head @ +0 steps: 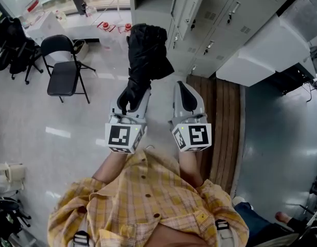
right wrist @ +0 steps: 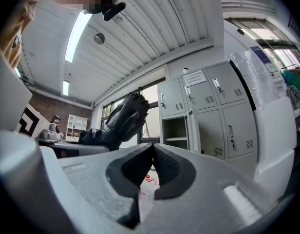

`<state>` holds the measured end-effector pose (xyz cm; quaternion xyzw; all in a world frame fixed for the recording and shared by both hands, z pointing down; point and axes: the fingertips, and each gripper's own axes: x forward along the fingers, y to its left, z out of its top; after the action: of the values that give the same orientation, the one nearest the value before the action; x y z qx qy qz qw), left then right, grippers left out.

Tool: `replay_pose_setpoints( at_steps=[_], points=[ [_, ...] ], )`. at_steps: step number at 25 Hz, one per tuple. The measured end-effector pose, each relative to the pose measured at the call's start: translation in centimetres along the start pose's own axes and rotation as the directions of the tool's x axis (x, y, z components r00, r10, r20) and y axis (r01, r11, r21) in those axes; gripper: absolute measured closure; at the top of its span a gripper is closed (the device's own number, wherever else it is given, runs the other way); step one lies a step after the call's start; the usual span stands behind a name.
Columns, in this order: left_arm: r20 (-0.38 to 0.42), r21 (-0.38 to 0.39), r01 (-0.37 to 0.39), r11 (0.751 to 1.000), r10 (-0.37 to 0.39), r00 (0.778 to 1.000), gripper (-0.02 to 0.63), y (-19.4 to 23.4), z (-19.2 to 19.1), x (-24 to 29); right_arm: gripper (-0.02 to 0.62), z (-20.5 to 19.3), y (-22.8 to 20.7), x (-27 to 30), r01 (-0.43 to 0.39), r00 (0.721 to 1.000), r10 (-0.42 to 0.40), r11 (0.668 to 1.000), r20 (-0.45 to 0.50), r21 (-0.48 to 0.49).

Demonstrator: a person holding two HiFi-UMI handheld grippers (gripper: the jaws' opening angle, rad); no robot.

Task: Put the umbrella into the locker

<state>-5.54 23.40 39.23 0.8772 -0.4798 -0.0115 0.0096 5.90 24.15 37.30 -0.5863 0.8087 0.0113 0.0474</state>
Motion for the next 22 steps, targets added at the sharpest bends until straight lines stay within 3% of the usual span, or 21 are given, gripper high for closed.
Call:
replay_pose_setpoints(
  at_steps=[11,22],
  points=[
    [0.000,-0.013,0.010,1.000,-0.010,1.000,0.410,2.8,-1.1,8.2,0.598,-0.7,-3.9,7.8,0.000,1.000,0.000,1.000,0.006,-0.020],
    [-0.022,-0.012,0.040,0.999,-0.040,0.999,0.410,10.5,0.6,19.3,0.598,-0.1,-6.8,21.1,0.010,1.000,-0.010,1.000,-0.005,-0.022]
  ],
)
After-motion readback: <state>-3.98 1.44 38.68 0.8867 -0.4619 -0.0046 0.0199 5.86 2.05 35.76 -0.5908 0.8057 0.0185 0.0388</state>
